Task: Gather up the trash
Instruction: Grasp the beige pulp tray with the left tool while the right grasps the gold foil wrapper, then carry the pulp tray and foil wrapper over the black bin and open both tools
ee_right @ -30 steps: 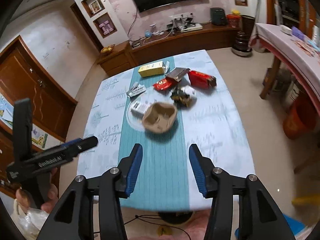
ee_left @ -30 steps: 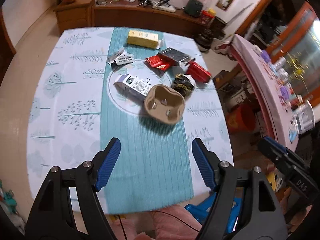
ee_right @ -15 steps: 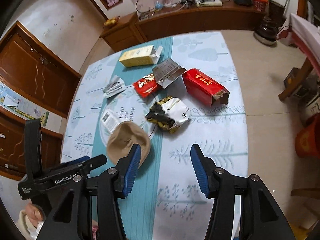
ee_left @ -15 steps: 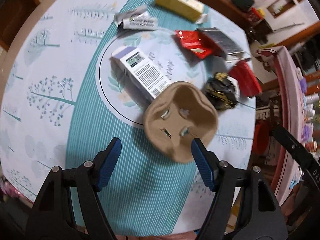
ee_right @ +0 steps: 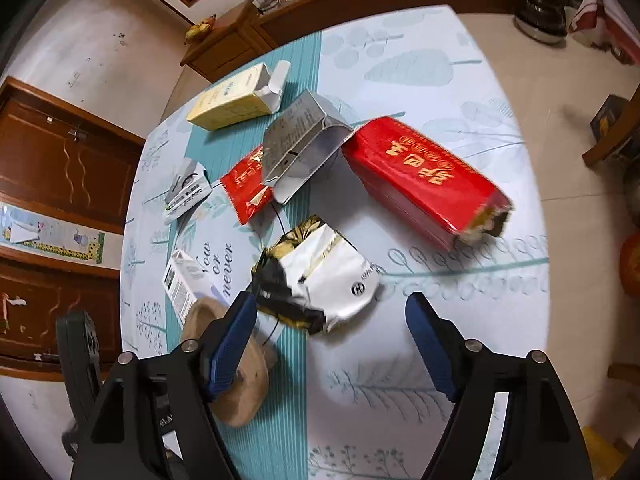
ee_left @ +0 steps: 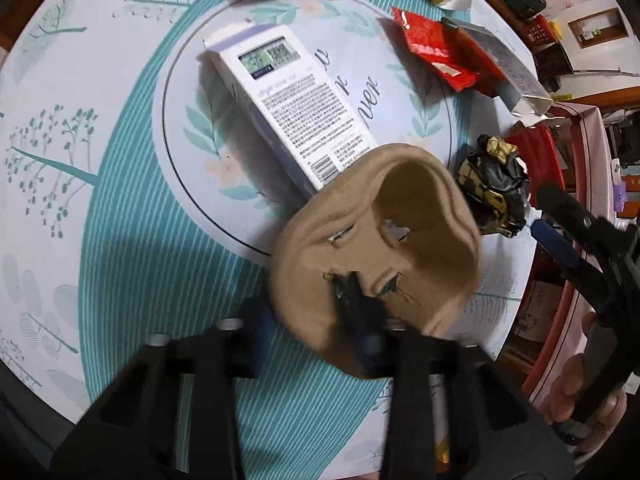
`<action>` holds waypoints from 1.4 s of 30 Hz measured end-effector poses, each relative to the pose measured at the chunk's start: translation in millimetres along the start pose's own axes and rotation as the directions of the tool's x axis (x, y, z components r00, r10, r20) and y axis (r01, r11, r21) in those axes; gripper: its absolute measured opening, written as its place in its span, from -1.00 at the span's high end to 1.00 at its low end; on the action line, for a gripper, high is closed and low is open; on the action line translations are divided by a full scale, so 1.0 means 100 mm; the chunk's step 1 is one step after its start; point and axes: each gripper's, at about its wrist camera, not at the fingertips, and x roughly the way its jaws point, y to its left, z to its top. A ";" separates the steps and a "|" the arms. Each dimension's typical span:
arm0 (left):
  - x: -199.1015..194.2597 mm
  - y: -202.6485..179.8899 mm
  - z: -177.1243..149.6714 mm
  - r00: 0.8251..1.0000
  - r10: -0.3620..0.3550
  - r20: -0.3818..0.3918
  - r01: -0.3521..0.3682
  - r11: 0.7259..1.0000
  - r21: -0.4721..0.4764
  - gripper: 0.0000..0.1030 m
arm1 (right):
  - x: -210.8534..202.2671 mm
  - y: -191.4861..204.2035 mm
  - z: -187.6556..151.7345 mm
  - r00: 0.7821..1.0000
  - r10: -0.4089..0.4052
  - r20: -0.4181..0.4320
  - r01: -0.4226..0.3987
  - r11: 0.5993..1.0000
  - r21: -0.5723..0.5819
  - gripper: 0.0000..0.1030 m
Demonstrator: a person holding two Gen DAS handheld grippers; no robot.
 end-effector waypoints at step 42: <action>-1.61 1.47 -1.33 0.982 -0.012 0.188 -0.045 0.954 0.296 0.83 | -0.65 1.30 -2.53 0.986 0.023 0.165 -0.020 1.000 -0.024 0.02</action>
